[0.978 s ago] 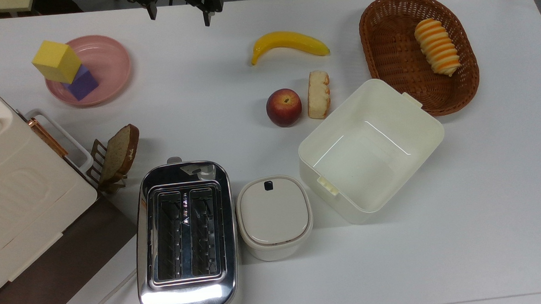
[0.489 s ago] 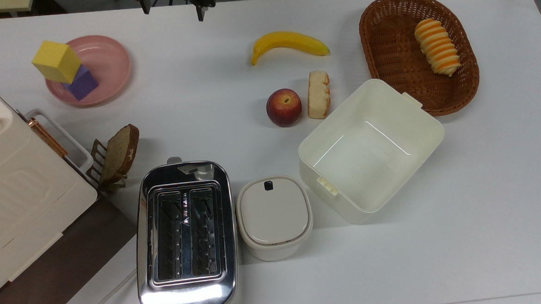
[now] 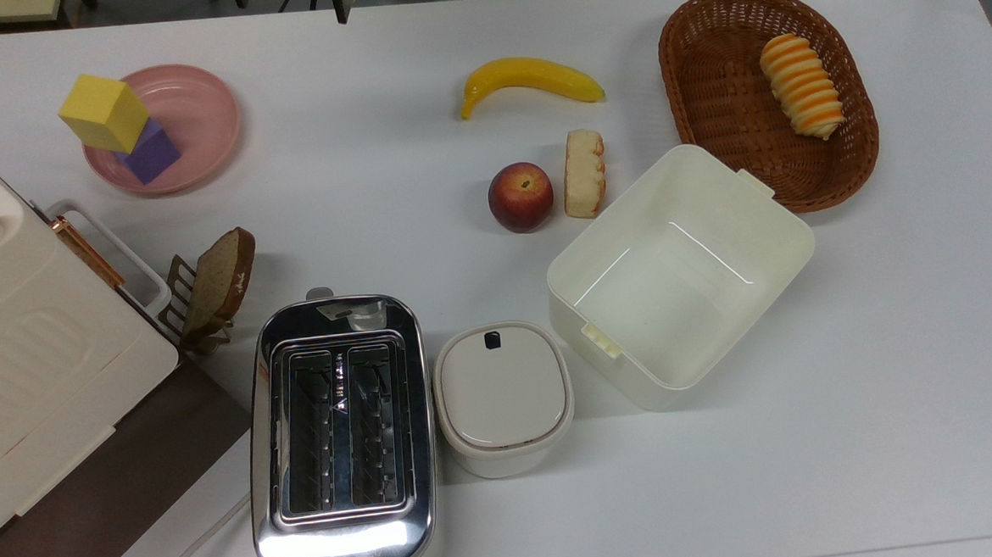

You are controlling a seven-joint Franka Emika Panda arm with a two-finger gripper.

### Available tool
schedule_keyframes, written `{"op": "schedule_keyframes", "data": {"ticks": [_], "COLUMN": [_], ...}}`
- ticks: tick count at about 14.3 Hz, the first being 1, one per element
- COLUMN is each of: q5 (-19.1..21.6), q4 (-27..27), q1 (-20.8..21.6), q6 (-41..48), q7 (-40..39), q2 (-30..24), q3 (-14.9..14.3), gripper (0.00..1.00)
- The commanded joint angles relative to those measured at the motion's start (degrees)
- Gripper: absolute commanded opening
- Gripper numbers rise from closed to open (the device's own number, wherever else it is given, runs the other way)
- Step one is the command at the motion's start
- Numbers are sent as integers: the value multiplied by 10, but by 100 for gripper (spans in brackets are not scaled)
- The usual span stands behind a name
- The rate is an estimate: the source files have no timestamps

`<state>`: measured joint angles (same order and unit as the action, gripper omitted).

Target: Put the yellow cube on the table

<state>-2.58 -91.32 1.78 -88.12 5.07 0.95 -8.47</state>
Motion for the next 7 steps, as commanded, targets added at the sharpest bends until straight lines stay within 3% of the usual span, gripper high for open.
{"op": "schedule_keyframes", "data": {"ticks": [1,7], "q5": [-1,-3], "q4": [6,0], "q1": [5,9], "q6": [23,21], "q7": [-4,-3], "q2": [-6,-1], "q3": [-3,-1], "gripper": [100,100]}}
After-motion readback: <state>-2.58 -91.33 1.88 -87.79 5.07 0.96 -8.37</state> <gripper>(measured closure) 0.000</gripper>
